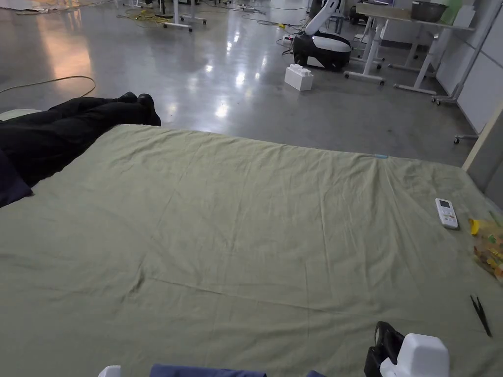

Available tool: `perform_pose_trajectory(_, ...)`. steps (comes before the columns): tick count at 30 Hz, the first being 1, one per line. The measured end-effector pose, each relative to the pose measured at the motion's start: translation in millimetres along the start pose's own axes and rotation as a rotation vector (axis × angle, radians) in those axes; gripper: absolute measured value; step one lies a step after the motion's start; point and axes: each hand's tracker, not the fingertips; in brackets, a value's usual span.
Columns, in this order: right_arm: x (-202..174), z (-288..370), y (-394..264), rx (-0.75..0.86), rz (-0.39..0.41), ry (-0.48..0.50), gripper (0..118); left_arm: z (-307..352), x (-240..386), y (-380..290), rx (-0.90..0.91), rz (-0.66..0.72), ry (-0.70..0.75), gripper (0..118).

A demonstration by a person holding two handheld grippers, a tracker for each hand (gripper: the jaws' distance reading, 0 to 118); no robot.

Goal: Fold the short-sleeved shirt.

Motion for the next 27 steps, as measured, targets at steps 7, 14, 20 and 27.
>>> perform_pose_trajectory(7,2,0,1,-0.004,0.0,-0.002,0,16,37,12,-0.003,-0.124,0.085,10)
perform_pose_trajectory(14,3,-2,6,0.007,0.012,0.009,0,72,81,39,0.039,-0.264,0.237,10)
perform_pose_trajectory(20,0,-3,7,0.012,0.016,0.02,0,122,109,55,0.067,-0.378,0.51,10)
perform_pose_trajectory(27,-8,-6,7,0.012,0.017,0.045,0,109,149,40,0.049,-0.483,0.671,10)
